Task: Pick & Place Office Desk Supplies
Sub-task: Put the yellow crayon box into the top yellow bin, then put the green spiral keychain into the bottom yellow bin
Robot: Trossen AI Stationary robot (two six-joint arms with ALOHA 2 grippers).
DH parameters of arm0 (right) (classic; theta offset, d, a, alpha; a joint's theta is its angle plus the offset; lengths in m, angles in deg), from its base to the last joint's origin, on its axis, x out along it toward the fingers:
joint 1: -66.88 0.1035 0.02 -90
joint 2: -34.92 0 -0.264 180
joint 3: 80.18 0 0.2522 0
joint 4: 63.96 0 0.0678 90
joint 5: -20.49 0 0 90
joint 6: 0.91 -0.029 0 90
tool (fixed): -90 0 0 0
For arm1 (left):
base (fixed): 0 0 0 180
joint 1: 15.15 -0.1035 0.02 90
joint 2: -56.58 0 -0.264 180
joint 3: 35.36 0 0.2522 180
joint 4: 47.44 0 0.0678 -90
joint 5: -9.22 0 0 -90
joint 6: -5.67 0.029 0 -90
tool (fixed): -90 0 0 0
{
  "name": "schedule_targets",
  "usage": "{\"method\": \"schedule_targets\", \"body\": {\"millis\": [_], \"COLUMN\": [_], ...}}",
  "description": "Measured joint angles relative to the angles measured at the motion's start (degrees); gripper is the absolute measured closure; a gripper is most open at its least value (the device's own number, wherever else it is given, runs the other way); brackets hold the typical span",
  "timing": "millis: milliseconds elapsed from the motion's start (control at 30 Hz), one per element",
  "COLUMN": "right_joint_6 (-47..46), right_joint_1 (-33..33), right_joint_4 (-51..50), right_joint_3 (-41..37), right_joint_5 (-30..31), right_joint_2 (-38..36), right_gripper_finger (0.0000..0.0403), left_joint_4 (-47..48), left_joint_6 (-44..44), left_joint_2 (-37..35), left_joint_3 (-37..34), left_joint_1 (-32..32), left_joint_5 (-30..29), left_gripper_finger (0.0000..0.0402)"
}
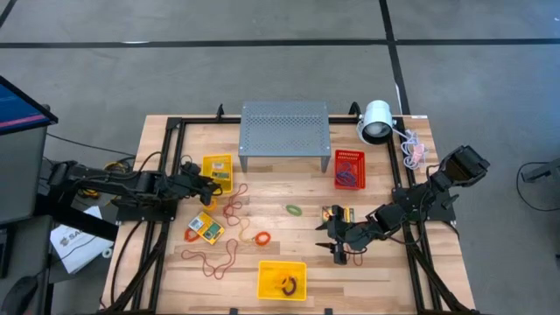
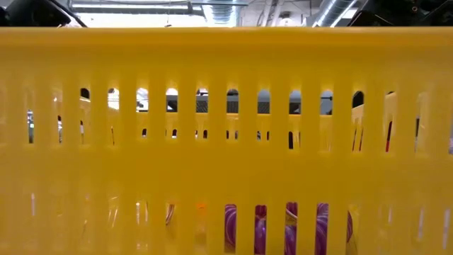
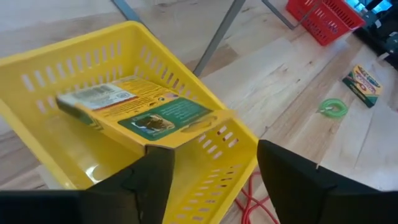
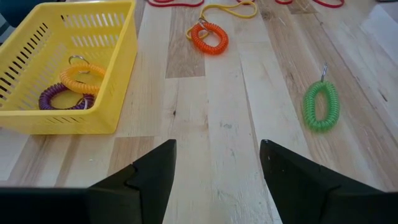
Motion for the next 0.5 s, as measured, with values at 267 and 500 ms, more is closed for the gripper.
{"method": "schedule_targets", "body": {"millis": [267,500], "right_joint_6": [0.0,0.0], "right_joint_1": [0.0,0.0], "right_joint_4": [0.0,0.0], "right_joint_3": [0.0,0.0], "right_joint_5": [0.0,0.0], "right_joint_2": [0.0,0.0], "right_gripper_finger": [0.0175,0.0175], "left_joint_4": [1.1,1.1], "left_joint_6": [0.8,5.8], "left_joint_2": [-0.1,-0.1], "left_joint_3": [2.6,6.9], "left_joint_1": [0.0,0.0], "left_joint_5": [5.9,8.9], "left_gripper_finger": [0.0177,0.0179]}}
